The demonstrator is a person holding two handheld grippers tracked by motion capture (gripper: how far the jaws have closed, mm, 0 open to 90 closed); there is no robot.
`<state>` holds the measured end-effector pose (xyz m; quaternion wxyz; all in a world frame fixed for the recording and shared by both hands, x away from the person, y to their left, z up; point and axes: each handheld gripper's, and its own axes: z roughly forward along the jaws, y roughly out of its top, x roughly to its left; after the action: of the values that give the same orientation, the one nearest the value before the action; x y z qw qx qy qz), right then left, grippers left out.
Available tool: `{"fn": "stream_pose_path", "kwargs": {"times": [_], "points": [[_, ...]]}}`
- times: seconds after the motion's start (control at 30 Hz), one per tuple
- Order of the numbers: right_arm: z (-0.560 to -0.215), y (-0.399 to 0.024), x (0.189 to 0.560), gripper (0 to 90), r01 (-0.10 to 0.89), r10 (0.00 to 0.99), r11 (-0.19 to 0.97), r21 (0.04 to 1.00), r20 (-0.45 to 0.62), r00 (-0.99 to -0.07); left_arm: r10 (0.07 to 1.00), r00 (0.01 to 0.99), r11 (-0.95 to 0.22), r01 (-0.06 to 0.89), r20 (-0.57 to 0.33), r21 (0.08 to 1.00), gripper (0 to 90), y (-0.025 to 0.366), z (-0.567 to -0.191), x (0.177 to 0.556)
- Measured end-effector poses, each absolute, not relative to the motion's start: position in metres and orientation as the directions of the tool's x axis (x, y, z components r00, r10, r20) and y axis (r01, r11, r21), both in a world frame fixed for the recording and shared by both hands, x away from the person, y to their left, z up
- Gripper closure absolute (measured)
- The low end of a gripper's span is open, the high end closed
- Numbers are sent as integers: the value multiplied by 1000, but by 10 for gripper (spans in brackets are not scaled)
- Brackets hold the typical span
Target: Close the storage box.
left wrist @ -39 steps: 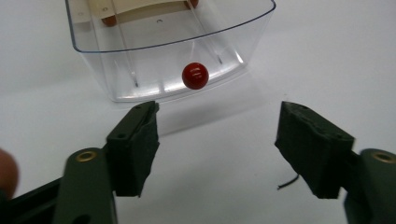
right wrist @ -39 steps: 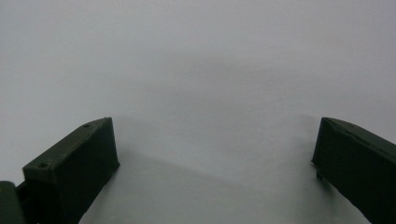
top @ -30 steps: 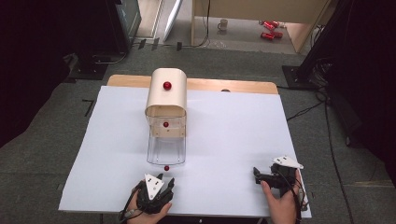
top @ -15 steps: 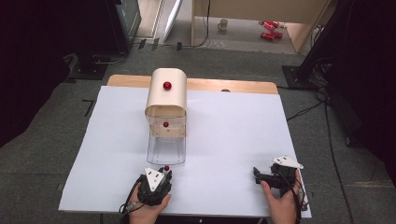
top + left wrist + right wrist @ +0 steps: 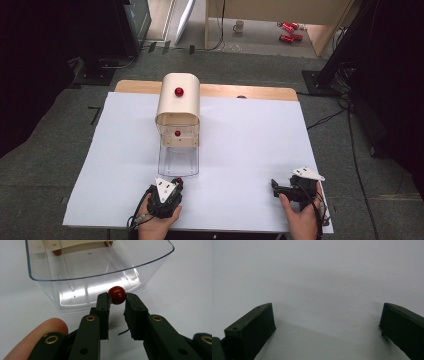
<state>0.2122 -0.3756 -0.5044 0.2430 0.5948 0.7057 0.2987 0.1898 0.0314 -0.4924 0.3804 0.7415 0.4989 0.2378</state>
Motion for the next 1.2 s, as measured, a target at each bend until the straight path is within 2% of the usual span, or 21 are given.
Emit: {"fn": "stream_pose_path", "kwargs": {"times": [0.5,1.2], "points": [[-504,-376,212,0,695,985,114,710,13,-174,918,393,-183,536,-52,824,747,40,-476,200],[-504,-376,212,0,694,985,114,710,13,-174,921,390,-208,530,-18,822,747,34,-473,234]]}}
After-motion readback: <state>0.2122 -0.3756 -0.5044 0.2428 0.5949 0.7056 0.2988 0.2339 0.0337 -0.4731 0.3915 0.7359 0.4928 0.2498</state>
